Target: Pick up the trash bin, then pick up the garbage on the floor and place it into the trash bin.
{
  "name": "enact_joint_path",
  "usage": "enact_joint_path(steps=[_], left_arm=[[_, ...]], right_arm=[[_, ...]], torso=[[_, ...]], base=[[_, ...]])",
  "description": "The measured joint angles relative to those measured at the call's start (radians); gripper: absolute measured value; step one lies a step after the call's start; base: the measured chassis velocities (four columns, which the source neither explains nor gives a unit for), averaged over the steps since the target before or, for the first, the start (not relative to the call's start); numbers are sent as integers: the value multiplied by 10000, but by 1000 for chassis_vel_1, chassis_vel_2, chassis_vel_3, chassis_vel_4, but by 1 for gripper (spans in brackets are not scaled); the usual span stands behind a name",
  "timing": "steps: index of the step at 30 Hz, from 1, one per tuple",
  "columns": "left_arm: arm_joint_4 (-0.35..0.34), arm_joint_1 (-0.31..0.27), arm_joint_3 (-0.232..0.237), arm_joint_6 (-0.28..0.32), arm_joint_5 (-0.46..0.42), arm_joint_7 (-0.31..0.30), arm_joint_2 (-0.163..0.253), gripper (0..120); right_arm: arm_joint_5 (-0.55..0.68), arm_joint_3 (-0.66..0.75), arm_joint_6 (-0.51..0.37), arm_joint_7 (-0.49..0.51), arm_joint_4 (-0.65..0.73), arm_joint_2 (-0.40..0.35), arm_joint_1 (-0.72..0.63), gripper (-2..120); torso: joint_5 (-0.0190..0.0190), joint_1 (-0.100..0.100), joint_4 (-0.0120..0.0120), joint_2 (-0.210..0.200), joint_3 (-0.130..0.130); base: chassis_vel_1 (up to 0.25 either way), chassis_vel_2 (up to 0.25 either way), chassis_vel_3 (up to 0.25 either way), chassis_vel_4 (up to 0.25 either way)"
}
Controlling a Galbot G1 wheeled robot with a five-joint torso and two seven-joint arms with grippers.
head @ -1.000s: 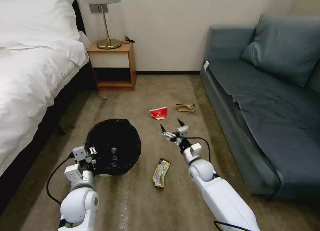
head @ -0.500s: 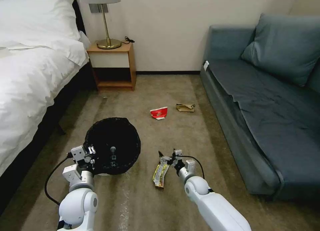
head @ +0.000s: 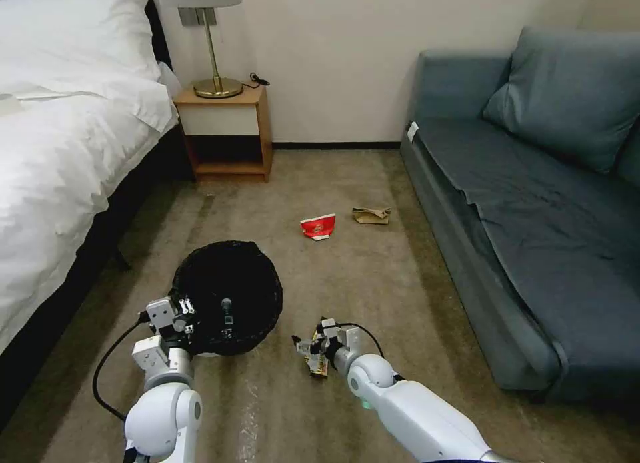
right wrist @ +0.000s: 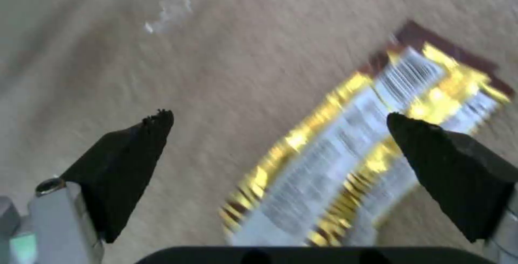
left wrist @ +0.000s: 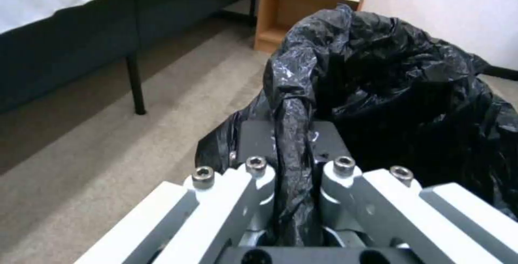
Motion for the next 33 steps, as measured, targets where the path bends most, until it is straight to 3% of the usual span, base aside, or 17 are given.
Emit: enact_joint_path(steps=[25,28,31,33], left_arm=[[-17,60,28,-44,78,-2,3,5],[-32,61,21,-45,79,-11,6,5],[-32,60,22,-45,81,-13,7,5],[-39,57,27,-45,95,-20,7,5]], right_arm=[[-1262,565,686,-929,-1477,457,-307,100],[-1423,610,943,-1145,-1623,461,-313,90],[-1448,619,989,-1155,-1638,454,-318,86],[-1468,652,1061,-1153,-1679,460,-329,74]], torso=[[0,0,0,0,0],[-2,0,-2,1,0],[-3,0,-2,0,0],[-3,0,-2,0,-1]], base=[[0,0,0,0],[0,0,0,0],[0,0,0,0],[0,0,0,0]])
